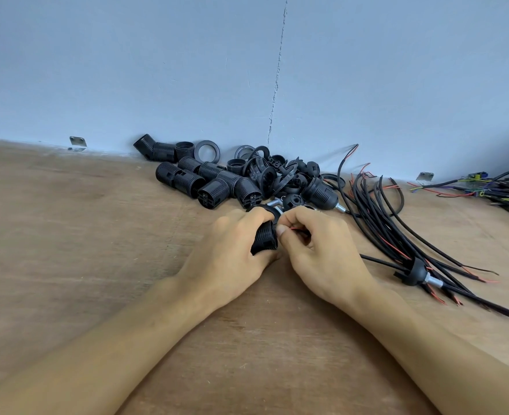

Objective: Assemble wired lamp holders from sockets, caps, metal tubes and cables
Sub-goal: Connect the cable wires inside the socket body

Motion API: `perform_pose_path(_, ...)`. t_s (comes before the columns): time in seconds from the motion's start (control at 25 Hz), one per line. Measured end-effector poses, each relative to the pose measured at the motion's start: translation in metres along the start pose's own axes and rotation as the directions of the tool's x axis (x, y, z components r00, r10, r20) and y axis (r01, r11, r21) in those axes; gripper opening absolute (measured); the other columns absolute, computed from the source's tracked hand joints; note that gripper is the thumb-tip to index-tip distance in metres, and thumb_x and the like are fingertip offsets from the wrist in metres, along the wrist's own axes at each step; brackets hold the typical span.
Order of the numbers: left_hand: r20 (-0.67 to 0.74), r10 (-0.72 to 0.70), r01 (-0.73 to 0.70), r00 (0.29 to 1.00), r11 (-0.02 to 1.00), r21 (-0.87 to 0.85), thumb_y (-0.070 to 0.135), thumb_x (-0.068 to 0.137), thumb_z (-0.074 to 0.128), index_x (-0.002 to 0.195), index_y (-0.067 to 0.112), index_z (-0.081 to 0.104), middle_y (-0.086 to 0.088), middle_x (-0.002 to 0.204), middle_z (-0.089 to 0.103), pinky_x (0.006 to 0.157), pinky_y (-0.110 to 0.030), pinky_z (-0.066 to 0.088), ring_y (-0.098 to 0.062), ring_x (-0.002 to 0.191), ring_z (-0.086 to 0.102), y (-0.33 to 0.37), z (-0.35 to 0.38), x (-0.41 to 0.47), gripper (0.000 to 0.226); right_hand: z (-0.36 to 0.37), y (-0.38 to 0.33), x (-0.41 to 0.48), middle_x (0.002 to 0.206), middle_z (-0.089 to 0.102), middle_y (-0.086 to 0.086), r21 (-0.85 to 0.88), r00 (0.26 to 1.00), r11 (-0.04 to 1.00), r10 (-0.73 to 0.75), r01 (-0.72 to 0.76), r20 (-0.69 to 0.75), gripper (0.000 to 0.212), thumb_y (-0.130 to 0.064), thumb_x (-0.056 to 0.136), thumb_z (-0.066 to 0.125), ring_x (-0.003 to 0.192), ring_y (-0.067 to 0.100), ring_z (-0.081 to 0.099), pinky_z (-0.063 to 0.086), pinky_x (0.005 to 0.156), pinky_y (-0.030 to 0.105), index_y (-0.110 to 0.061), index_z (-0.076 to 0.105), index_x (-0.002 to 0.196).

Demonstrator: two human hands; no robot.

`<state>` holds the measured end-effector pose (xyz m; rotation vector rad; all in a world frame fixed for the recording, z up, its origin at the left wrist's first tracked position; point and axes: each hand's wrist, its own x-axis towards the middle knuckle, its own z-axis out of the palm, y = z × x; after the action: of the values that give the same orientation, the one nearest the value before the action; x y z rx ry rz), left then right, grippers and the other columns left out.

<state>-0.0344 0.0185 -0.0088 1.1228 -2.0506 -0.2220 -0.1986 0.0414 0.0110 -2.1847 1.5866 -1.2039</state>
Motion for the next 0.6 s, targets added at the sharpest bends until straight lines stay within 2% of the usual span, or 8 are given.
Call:
perform_pose_path(0.12, -0.028, 0.037, -0.037, 0.999, 0.999, 0.019, 0.024, 0.082, 0.083, 0.124, 0.022, 0.066, 0.002, 0.102, 0.064, 0.075, -0.013, 0.042, -0.014, 0.095, 0.061, 0.0006, -0.0006, -0.0014, 0.044, -0.0018, -0.0023, -0.0009, 0.064, 0.057, -0.014, 0.020, 1.000, 1.000, -0.001, 0.001, 0.006, 0.023, -0.010, 0.092, 0.063, 0.060, 0.002, 0.052, 0.035, 0.057, 0.008, -0.028, 0.059, 0.079)
perform_pose_path(0.2, -0.034, 0.061, -0.060, 0.998, 0.998, 0.031, 0.019, 0.080, 0.084, 0.121, 0.021, 0.067, 0.000, 0.100, 0.064, 0.073, -0.013, 0.038, -0.015, 0.094, 0.059, -0.0001, -0.0012, -0.0013, 0.044, -0.0032, -0.0037, -0.0012, 0.061, 0.056, -0.015, 0.043, 1.000, 0.999, 0.000, -0.001, 0.009, 0.024, -0.008, 0.093, 0.063, 0.058, 0.001, 0.051, 0.035, 0.056, 0.008, -0.027, 0.060, 0.078)
perform_pose_path(0.44, -0.066, 0.185, -0.175, 0.981, 0.976, 0.133, 0.006, 0.070, 0.088, 0.110, 0.013, 0.069, 0.002, 0.096, 0.072, 0.087, -0.026, 0.041, -0.022, 0.096, 0.062, 0.0001, 0.0008, 0.0019, 0.045, -0.0064, -0.0047, 0.0004, 0.057, 0.052, -0.016, 0.142, 0.996, 0.987, 0.075, -0.081, 0.048, 0.022, -0.009, 0.094, 0.062, 0.058, 0.002, 0.047, 0.035, 0.058, 0.012, -0.021, 0.063, 0.076)
perform_pose_path(0.6, -0.091, 0.235, -0.214, 0.968, 0.958, 0.190, 0.002, 0.064, 0.090, 0.107, 0.012, 0.070, 0.004, 0.095, 0.072, 0.084, -0.033, 0.044, -0.020, 0.096, 0.060, -0.0008, 0.0004, 0.0014, 0.048, -0.0080, -0.0052, 0.0013, 0.056, 0.051, -0.019, 0.214, 0.989, 0.968, 0.112, -0.131, 0.099, 0.025, -0.010, 0.095, 0.061, 0.058, 0.000, 0.045, 0.035, 0.058, 0.012, -0.024, 0.062, 0.075)
